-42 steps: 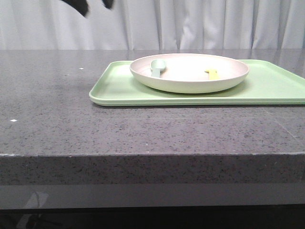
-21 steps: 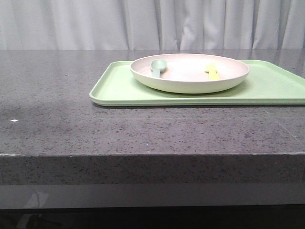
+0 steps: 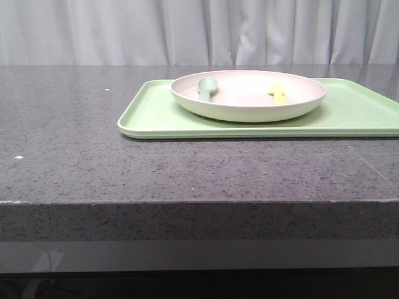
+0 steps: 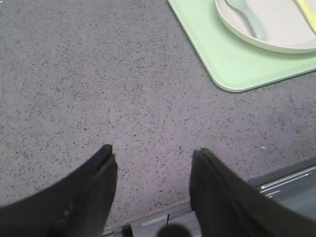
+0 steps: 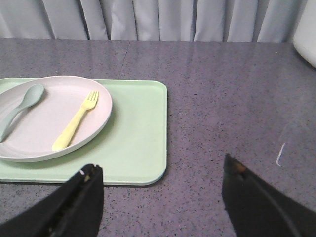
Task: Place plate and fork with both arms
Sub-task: 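Open the left gripper and raise it away from the plate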
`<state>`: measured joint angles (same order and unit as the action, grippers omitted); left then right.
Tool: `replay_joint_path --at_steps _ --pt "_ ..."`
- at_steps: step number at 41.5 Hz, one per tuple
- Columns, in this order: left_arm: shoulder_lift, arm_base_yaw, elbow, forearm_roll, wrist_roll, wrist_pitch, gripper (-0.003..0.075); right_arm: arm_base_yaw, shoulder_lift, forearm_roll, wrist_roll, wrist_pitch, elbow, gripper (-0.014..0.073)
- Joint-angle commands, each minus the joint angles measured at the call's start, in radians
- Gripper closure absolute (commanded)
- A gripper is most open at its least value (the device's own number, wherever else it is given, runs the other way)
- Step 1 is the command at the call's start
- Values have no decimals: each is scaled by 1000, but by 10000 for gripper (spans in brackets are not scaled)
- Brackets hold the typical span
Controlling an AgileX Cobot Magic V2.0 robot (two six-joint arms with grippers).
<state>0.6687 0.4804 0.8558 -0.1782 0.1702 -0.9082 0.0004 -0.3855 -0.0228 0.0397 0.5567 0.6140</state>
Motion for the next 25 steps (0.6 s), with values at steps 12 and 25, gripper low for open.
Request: replay_joint_path --at_steps 12,25 --pt "-36 9 10 1 -1 64 373 21 -90 9 -24 43 120 71" --pt "-36 9 10 1 -1 64 373 268 -340 -58 -178 273 330 74"
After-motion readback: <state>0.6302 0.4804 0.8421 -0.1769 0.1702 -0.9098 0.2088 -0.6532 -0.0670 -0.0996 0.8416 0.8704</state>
